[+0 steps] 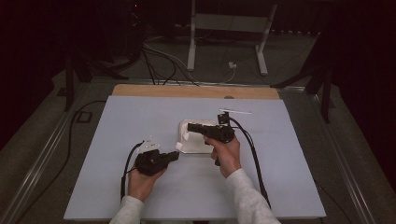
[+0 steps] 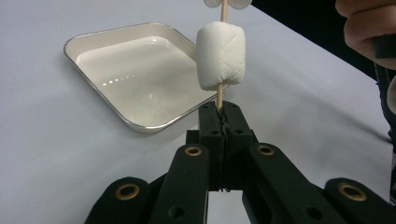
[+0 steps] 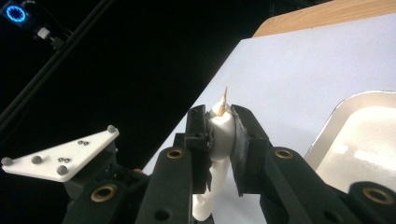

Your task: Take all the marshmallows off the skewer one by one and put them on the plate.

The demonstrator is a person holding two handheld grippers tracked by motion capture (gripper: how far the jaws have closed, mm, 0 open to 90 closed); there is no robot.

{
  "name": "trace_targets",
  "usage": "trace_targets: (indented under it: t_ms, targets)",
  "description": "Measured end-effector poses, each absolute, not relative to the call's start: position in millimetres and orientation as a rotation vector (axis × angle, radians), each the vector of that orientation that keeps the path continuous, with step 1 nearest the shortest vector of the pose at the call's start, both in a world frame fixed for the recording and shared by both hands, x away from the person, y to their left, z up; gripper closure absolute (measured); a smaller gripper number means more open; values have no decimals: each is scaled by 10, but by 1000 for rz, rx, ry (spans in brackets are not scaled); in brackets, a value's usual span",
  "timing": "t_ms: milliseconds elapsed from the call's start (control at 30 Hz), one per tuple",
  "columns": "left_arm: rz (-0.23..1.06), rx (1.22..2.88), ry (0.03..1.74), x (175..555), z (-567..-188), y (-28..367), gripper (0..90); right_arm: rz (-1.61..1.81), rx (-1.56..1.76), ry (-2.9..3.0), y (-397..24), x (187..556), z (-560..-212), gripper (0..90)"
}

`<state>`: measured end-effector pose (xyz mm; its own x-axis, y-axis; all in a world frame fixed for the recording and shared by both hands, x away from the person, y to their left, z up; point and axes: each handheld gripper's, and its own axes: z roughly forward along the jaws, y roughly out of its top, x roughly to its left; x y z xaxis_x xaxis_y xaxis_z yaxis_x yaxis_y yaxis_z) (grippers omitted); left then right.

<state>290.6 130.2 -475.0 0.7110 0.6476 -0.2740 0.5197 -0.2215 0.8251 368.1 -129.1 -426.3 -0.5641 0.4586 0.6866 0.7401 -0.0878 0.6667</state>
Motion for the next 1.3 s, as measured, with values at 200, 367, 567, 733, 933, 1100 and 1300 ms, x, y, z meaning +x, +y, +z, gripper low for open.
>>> trace_targets:
  t_ms: [200, 367, 567, 733, 933, 1100, 1300]
  targets:
    - [187, 1917, 901, 2899, -4761, 1288, 900, -1702, -1336, -1929, -1306, 3682, -4258, 797]
    - [186, 1924, 891, 2896, -4763, 1288, 900, -1720, -1354, -1927, -1328, 3682, -4244, 800]
    - [184, 1930, 882, 2894, -4776, 1289, 900, -1737, -1375, -1921, -1371, 3690, -4226, 806]
    - [180, 1929, 875, 2890, -4776, 1298, 900, -1747, -1385, -1917, -1400, 3696, -4213, 812]
    - [182, 1938, 864, 2887, -4781, 1299, 900, -1755, -1397, -1917, -1420, 3702, -4208, 819]
    - [182, 1945, 859, 2883, -4785, 1302, 900, -1757, -1407, -1911, -1439, 3713, -4206, 826]
    - [184, 1952, 852, 2879, -4794, 1322, 900, -1760, -1417, -1915, -1450, 3717, -4203, 835]
